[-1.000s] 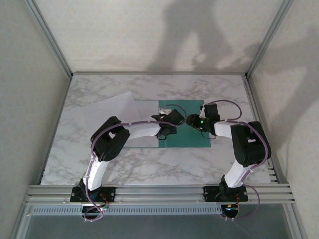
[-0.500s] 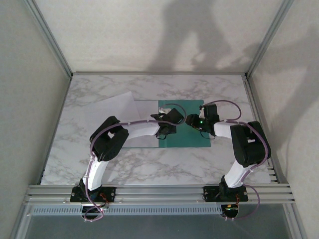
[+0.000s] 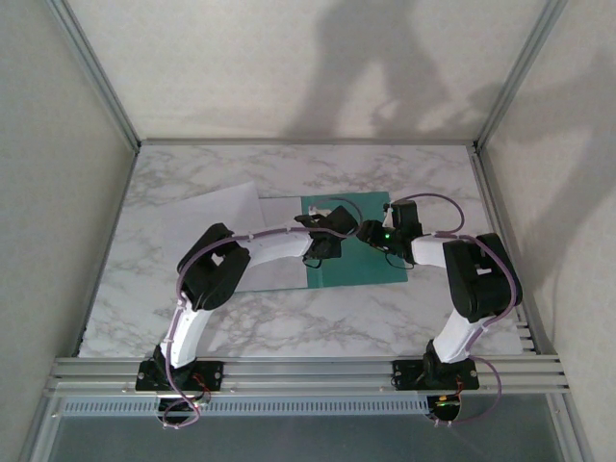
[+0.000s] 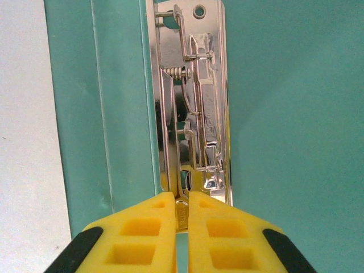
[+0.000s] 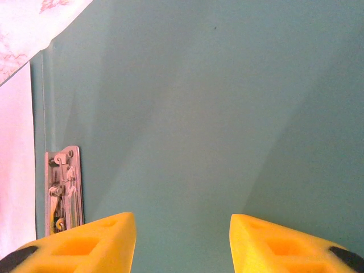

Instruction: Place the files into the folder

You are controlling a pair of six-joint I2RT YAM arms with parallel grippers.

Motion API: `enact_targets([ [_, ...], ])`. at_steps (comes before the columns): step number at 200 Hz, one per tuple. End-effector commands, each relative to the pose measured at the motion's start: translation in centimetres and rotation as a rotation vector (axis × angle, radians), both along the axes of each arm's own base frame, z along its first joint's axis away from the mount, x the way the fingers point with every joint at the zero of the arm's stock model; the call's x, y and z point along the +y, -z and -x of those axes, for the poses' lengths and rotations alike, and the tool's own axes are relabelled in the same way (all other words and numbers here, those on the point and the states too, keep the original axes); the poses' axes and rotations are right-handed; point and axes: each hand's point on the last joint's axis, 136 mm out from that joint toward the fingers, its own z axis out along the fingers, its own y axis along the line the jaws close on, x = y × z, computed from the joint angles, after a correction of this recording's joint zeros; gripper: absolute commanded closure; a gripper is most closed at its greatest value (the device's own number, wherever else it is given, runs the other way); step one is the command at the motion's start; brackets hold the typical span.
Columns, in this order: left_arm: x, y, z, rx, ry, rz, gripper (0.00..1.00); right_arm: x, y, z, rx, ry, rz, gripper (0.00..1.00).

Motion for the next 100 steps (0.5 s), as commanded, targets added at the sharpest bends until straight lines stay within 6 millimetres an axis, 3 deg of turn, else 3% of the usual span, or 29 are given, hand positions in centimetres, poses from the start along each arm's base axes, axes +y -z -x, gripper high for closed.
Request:
enact_targets([
  [1, -3.1, 0.6, 1.1, 0.058, 0.066, 0.081, 0.89, 1.1, 7.1, 9.2, 0.393, -0.072, 0.011, 0.52],
  [31, -3.1, 0.6, 1.1, 0.064, 0.060, 0.081, 0.83, 1.0, 7.1, 9.3, 0.394, -0.071, 0.012, 0.51],
  [100, -2.8, -1.1, 0.5, 0.032, 0.042, 0.074, 0.79, 0.6, 6.9, 9.6, 0.393, -0.067, 0.034, 0.51],
])
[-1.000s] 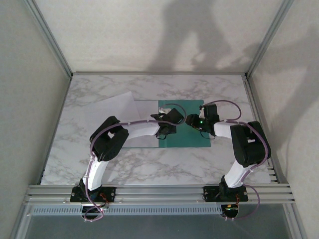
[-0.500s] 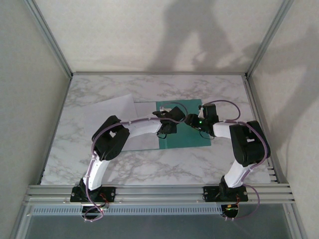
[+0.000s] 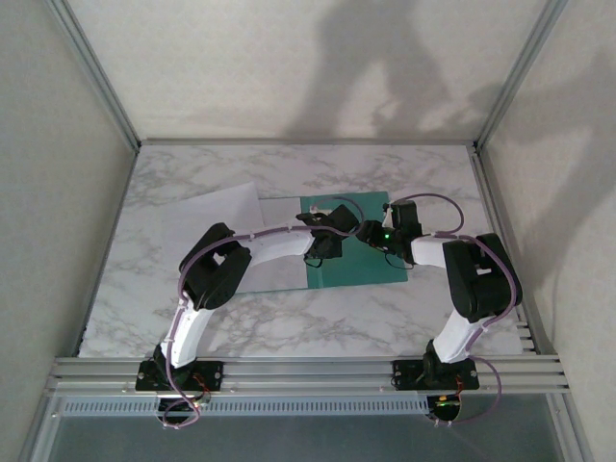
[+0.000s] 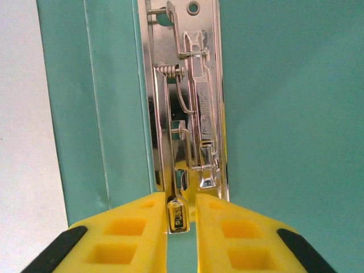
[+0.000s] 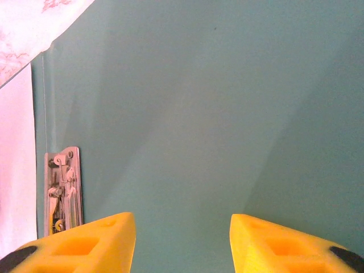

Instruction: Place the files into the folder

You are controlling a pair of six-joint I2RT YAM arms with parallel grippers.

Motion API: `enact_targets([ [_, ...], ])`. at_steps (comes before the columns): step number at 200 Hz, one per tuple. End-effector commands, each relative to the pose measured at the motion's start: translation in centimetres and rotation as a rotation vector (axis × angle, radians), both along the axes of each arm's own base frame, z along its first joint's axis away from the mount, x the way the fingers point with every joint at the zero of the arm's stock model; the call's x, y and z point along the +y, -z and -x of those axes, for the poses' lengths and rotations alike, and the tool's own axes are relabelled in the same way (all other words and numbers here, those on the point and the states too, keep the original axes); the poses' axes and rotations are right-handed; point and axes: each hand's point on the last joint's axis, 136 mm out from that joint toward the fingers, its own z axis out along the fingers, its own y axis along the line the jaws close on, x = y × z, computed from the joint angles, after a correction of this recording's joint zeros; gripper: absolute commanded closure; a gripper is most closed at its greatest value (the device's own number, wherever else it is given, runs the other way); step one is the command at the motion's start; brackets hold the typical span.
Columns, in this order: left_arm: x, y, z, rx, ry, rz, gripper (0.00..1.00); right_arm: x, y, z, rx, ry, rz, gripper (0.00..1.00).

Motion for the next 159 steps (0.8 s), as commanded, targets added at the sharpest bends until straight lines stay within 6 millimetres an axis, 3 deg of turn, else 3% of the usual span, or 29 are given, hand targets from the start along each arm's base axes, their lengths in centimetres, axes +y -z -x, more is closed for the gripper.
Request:
enact_targets([
  [1, -2.7, -1.0, 0.4, 0.012, 0.038, 0.085, 0.78, 0.5, 7.0, 9.5, 0.398, -0.065, 0.035, 0.51],
  [43, -2.8, -1.1, 0.7, 0.013, 0.025, 0.103, 0.76, -0.1, 6.7, 10.1, 0.396, -0.053, 0.049, 0.51],
  [103, -2.6, -0.7, 1.3, 0.024, 0.018, 0.094, 0.80, -0.8, 6.3, 10.8, 0.397, -0.032, 0.046, 0.51],
  [159, -2.2, -1.6, 1.4, 0.004, 0.006, 0.076, 0.77, -1.0, 6.1, 11.1, 0.394, -0.030, 0.046, 0.51],
])
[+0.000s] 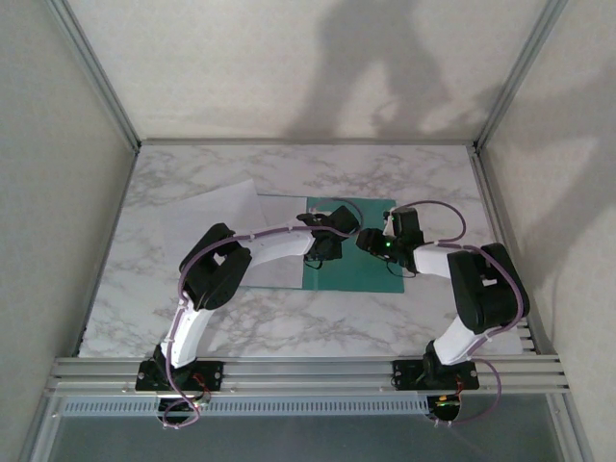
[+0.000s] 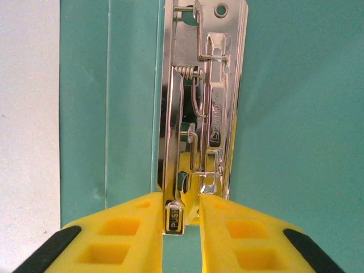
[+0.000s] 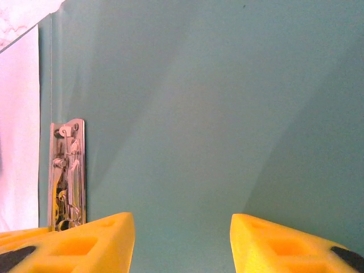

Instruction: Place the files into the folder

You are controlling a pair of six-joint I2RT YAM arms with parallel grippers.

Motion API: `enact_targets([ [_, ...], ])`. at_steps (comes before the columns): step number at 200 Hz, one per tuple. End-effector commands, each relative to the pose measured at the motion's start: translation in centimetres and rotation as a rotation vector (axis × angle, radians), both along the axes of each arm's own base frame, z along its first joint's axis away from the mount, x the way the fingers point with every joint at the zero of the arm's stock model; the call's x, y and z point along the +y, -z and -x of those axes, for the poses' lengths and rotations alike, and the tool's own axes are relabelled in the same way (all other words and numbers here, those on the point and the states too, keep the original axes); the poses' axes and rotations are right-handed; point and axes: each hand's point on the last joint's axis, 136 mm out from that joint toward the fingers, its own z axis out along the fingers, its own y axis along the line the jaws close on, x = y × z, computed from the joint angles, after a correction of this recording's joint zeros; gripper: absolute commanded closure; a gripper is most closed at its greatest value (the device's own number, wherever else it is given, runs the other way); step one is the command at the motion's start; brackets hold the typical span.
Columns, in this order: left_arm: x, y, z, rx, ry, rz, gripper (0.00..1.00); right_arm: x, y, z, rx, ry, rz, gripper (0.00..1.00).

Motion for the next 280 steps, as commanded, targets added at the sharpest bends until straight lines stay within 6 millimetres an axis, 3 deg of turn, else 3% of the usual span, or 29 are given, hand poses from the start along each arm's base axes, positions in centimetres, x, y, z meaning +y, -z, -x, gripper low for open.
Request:
enact_targets([
  [1, -2.3, -1.8, 0.8, -0.020, 0.024, 0.073, 0.77, -0.7, 6.0, 8.3, 0.366, -0.019, 0.045, 0.51],
  [48, -2.1, -2.0, 1.0, -0.020, 0.027, 0.055, 0.76, -0.7, 6.1, 8.3, 0.367, -0.021, 0.046, 0.51],
  [73, -2.1, -2.3, 1.1, -0.029, 0.026, 0.052, 0.70, -0.7, 6.1, 8.3, 0.367, -0.023, 0.048, 0.51],
  [133, -1.5, -2.5, 1.0, -0.040, 0.012, 0.027, 0.72, -0.8, 6.2, 8.4, 0.369, -0.025, 0.048, 0.51],
  [161, -1.2, -3.0, 0.7, -0.059, 0.002, 0.012, 0.62, -0.8, 6.2, 8.4, 0.369, -0.026, 0.049, 0.51],
  [200, -0.7, -3.2, 0.5, -0.071, -0.008, -0.017, 0.63, -0.8, 6.2, 8.4, 0.368, -0.024, 0.051, 0.51],
  [280, -1.1, -2.9, 0.6, -0.061, 0.000, 0.003, 0.75, -0.8, 6.2, 8.4, 0.370, -0.026, 0.051, 0.51],
])
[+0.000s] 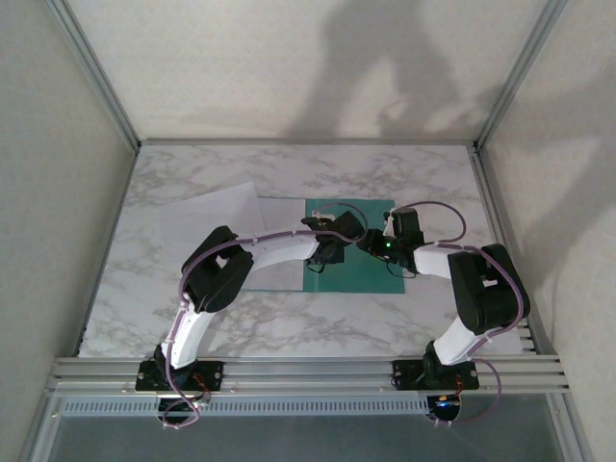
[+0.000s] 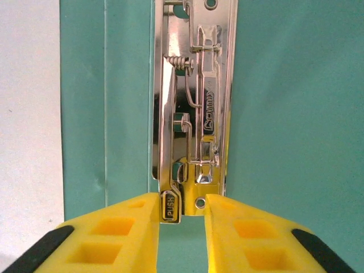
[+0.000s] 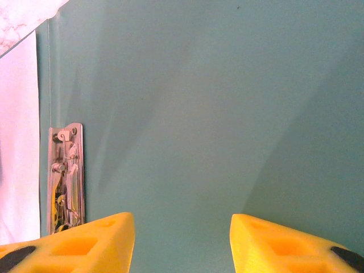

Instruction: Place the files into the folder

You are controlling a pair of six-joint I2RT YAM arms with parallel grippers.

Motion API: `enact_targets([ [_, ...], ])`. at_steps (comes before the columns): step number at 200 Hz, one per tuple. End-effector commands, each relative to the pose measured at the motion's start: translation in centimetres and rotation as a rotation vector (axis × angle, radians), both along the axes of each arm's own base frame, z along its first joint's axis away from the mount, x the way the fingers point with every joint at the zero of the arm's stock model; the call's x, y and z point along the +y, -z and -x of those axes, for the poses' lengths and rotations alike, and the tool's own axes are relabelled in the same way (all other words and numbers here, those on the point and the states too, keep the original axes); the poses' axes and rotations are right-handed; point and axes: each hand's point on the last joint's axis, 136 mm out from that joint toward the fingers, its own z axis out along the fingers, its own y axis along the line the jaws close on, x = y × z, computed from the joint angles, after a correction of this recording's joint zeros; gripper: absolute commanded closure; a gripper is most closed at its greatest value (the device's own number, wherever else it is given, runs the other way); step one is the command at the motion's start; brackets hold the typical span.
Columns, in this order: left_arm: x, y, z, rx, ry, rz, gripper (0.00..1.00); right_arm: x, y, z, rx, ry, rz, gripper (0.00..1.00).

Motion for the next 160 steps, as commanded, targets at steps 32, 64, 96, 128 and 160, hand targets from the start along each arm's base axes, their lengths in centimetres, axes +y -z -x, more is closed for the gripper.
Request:
enact_targets([
  [32, -1.0, -2.3, -0.2, -0.032, -0.001, 0.051, 0.80, -0.8, 6.1, 8.3, 0.364, -0.032, 0.053, 0.51],
  [64, -1.0, -1.8, -0.1, -0.020, -0.001, 0.053, 0.85, -0.8, 6.2, 8.3, 0.367, -0.031, 0.054, 0.51],
  [96, -0.9, -0.8, 0.1, 0.005, -0.002, 0.068, 0.87, -0.8, 6.3, 8.3, 0.369, -0.031, 0.053, 0.51],
  [128, -0.9, 0.1, 0.6, 0.029, 0.001, 0.082, 0.89, -0.7, 6.3, 8.3, 0.373, -0.032, 0.050, 0.51],
  [160, -1.0, 1.0, 0.9, 0.050, 0.005, 0.097, 0.90, -0.6, 6.5, 8.4, 0.377, -0.032, 0.046, 0.51],
])
